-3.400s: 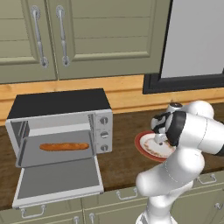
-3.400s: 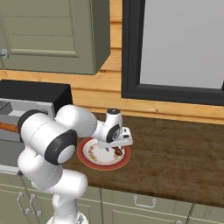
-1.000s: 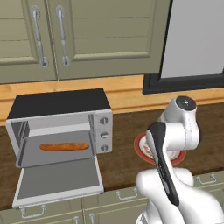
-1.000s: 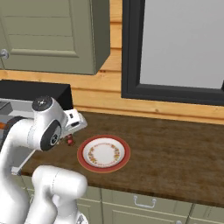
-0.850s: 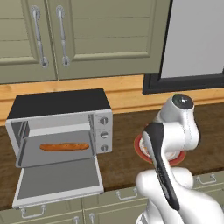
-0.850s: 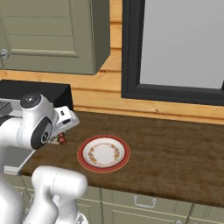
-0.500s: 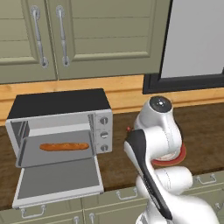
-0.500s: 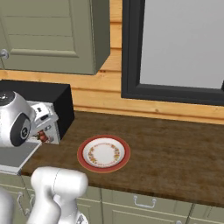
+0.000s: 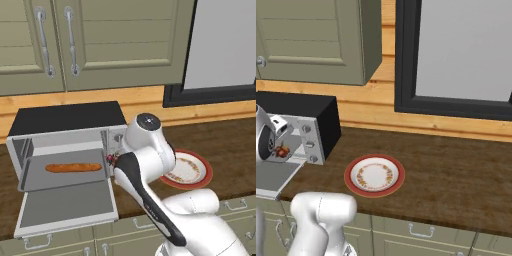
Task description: Pick up the kebab skewer and baguette bread, and place them inside the toaster oven. Close the toaster oven door and start by setting the timer.
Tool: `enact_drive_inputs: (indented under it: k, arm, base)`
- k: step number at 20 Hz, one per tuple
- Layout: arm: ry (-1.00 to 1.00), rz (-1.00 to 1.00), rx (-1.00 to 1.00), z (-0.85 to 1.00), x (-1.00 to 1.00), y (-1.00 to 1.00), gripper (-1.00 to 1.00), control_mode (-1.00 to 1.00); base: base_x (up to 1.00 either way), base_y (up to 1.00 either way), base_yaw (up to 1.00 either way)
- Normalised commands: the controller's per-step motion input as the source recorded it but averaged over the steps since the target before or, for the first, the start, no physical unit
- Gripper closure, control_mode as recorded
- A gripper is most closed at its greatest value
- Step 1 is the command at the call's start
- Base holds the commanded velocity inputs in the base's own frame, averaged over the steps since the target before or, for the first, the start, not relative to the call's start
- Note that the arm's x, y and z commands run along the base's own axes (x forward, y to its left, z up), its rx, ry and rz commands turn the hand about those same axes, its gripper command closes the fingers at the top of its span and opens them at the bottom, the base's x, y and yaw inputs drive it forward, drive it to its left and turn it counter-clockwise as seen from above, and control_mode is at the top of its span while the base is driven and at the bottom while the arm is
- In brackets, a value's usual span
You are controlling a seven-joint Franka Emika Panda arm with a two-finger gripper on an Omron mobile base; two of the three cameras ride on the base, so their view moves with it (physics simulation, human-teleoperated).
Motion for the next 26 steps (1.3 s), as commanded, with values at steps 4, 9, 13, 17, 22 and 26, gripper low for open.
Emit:
enact_drive_inputs:
  k: [4,9,13,17,22,26]
  arm:
    - [0.1,0.2,-0.11,0.0,0.19,1.0,1.0,-1.0]
    - [0.08,0.02,-0.15,-0.03,0.45,1.0,1.0,-1.0]
    - [0.12,0.0,-0.12,0.0,0.49,1.0,1.0,-1.0]
    - [0.16,0.0,-0.09,-0.06,0.47,0.85,1.0,-1.0]
    - [0.06,0.0,-0.09,-0.33,0.5,0.46,1.0,-1.0]
    - [0.0,0.0,-0.09,-0.65,0.28,0.18,1.0,-1.0]
  base:
    - [0.0,0.0,0.0]
    - [0.0,0.0,0.0]
    - [0.0,0.0,0.0]
    - [0.0,0.0,0.0]
    - [0.0,0.0,0.0]
    - [0.0,0.0,0.0]
